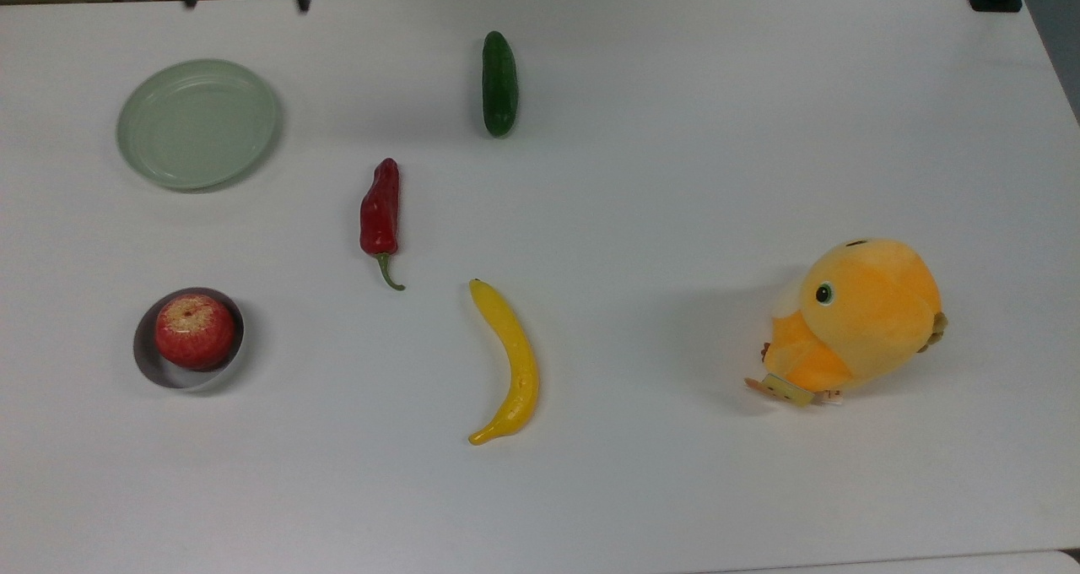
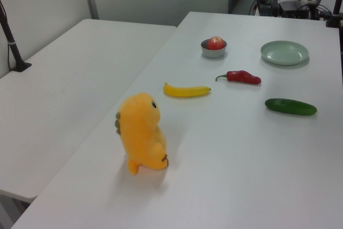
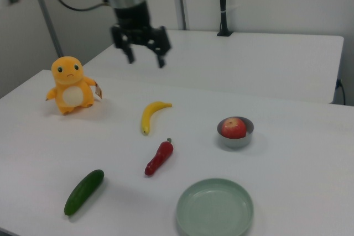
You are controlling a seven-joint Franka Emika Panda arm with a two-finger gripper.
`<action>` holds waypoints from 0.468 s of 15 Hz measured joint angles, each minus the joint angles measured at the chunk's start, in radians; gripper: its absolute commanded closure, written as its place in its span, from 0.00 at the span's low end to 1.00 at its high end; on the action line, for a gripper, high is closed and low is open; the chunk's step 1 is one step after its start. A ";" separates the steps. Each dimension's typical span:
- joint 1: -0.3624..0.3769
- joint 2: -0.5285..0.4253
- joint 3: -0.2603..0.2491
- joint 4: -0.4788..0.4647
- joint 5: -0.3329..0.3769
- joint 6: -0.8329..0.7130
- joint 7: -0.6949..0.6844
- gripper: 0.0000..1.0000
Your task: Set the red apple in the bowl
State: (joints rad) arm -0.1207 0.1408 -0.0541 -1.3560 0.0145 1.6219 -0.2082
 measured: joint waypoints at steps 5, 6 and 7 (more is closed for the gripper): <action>0.120 -0.154 0.000 -0.107 0.023 -0.164 0.092 0.00; 0.162 -0.176 0.000 -0.137 0.023 -0.165 0.110 0.00; 0.186 -0.184 -0.001 -0.154 0.023 -0.165 0.117 0.00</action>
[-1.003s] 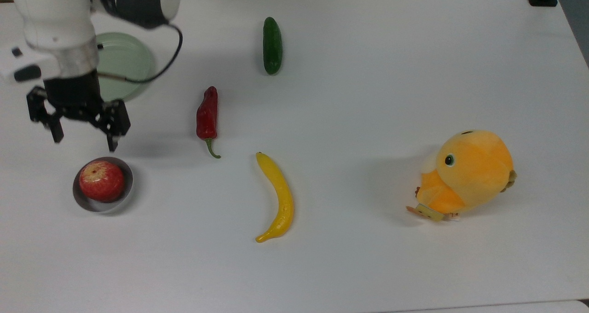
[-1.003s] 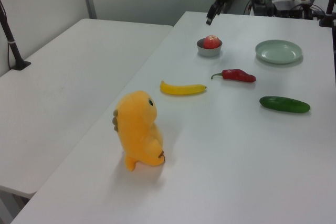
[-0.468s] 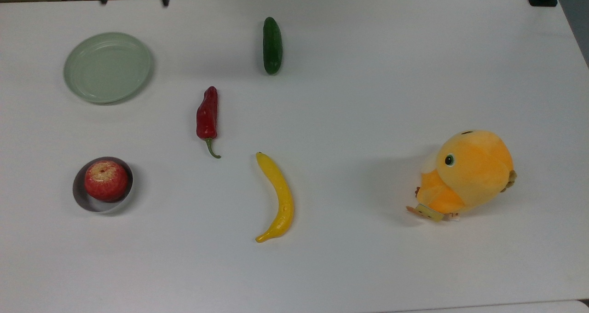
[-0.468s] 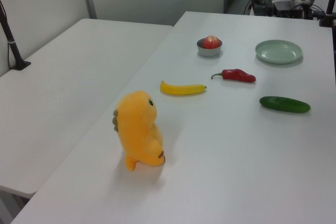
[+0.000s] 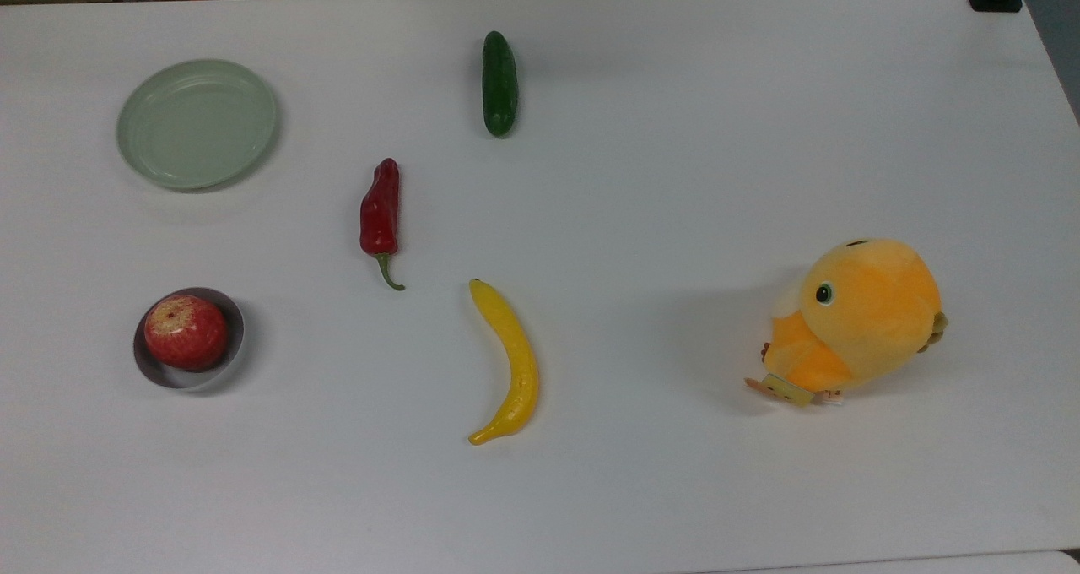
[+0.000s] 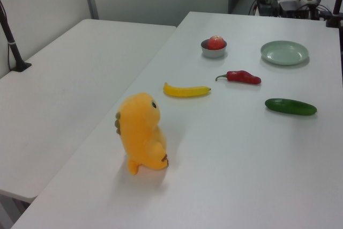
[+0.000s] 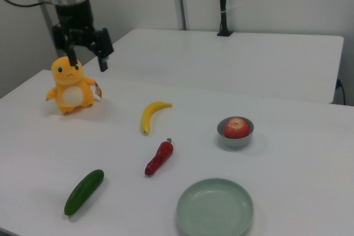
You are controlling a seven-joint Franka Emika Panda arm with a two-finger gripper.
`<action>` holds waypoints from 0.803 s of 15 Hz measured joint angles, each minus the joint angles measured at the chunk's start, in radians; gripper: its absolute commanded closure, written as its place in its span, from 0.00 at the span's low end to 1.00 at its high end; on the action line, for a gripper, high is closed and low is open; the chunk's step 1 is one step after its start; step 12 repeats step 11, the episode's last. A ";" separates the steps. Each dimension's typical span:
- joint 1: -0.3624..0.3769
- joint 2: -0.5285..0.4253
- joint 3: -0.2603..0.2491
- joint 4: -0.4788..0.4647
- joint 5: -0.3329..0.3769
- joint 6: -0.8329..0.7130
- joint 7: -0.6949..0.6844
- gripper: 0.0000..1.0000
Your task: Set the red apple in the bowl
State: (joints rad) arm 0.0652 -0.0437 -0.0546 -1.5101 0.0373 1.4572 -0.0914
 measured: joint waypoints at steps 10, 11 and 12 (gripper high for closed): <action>0.034 0.008 -0.014 -0.101 0.000 0.247 0.002 0.00; 0.033 0.008 -0.015 -0.103 0.000 0.250 0.002 0.00; 0.033 0.008 -0.015 -0.103 0.000 0.250 0.002 0.00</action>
